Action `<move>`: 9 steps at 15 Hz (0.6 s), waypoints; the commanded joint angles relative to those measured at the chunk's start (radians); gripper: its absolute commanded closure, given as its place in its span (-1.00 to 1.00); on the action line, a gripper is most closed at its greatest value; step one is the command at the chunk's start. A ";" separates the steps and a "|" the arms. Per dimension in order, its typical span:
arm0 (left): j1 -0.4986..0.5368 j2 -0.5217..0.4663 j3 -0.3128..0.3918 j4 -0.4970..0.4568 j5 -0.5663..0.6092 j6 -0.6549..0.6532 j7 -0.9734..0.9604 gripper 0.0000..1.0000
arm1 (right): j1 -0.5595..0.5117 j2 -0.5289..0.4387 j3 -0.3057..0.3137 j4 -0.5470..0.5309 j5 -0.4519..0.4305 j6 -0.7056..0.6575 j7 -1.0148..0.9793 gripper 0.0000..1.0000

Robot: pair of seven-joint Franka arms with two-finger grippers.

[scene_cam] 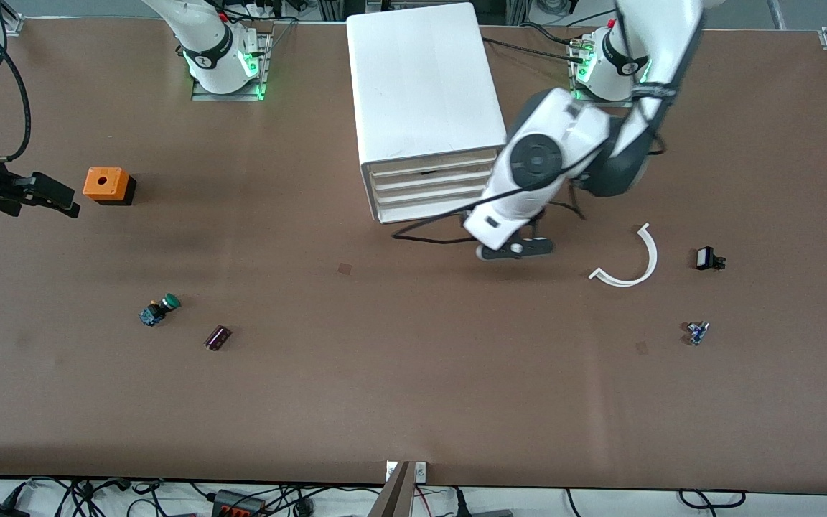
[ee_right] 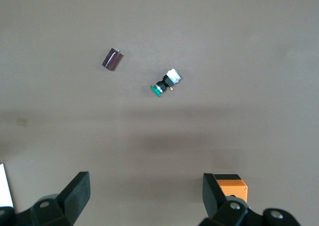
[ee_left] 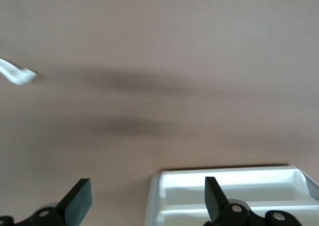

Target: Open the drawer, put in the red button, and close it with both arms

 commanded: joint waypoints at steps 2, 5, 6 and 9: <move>0.189 -0.112 -0.007 -0.019 0.018 -0.129 0.243 -1.00 | -0.007 0.005 0.009 0.022 -0.001 0.005 -0.014 -1.00; 0.302 -0.152 -0.007 0.069 0.020 -0.266 0.448 -1.00 | -0.009 0.000 0.006 0.025 -0.003 0.005 -0.010 -1.00; 0.331 -0.151 -0.007 0.118 0.032 -0.322 0.496 -1.00 | -0.009 -0.005 0.004 0.025 -0.003 0.005 -0.010 -1.00; 0.369 -0.178 -0.007 0.185 0.100 -0.381 0.617 -1.00 | -0.015 -0.005 0.007 0.024 -0.011 0.005 -0.007 -1.00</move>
